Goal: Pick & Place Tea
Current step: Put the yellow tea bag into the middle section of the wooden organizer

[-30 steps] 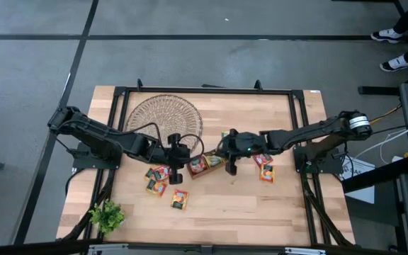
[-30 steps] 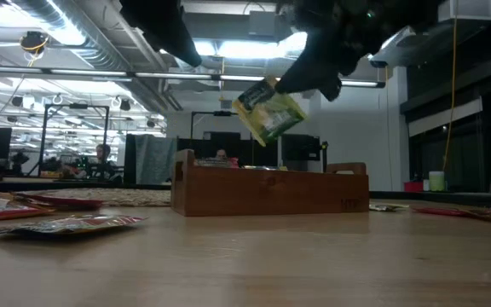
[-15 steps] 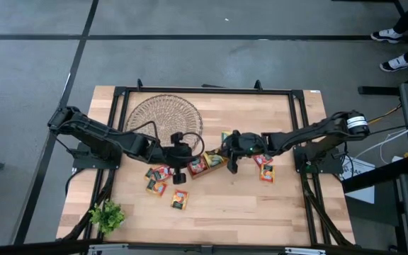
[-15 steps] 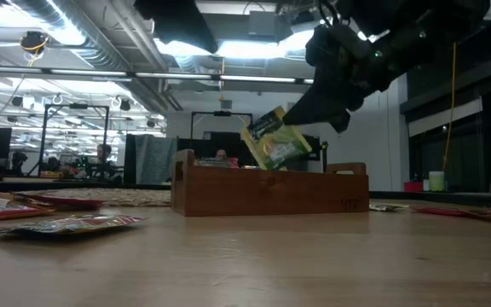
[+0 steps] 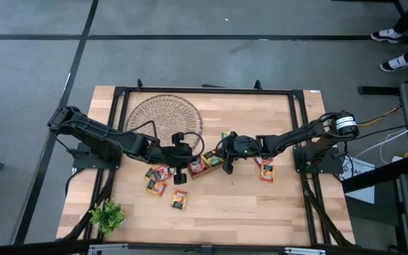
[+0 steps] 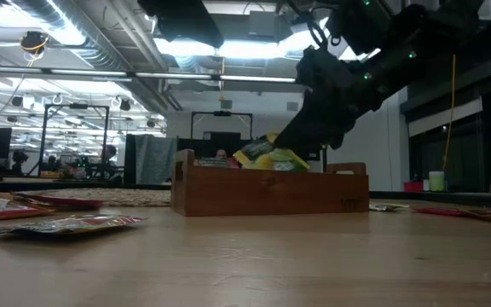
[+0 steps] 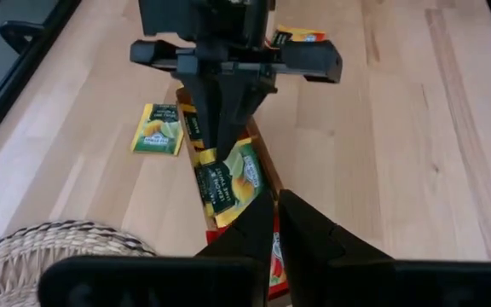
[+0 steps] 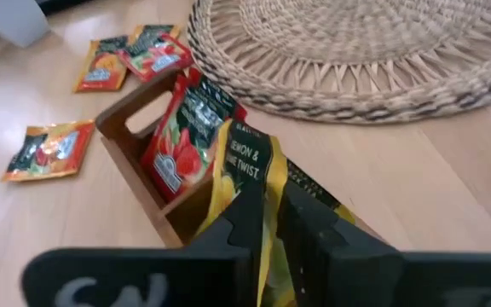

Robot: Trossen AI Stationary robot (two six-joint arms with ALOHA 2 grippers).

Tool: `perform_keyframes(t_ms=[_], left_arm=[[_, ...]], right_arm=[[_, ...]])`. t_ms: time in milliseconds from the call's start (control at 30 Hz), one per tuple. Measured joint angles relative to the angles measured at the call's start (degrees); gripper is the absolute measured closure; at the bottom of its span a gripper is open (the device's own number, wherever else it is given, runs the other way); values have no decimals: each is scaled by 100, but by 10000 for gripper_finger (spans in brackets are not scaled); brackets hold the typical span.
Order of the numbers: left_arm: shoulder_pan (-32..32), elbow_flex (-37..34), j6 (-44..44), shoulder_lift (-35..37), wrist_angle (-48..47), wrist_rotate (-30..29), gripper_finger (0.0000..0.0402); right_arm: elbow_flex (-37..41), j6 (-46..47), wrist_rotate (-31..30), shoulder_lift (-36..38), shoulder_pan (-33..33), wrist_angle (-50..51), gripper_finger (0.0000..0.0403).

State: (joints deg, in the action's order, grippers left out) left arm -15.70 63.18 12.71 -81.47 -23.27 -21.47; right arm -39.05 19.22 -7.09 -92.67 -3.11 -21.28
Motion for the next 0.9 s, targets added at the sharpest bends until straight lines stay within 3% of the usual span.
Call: perform_keyframes(t_ms=[367, 900], left_arm=[[0, 0, 0, 0, 46, -9, 386], [0, 0, 0, 0, 87, -11, 382]], right_arm=[[0, 60, -282, -65, 0, -40, 344], [0, 427, -697, -65, -9, -115, 387]])
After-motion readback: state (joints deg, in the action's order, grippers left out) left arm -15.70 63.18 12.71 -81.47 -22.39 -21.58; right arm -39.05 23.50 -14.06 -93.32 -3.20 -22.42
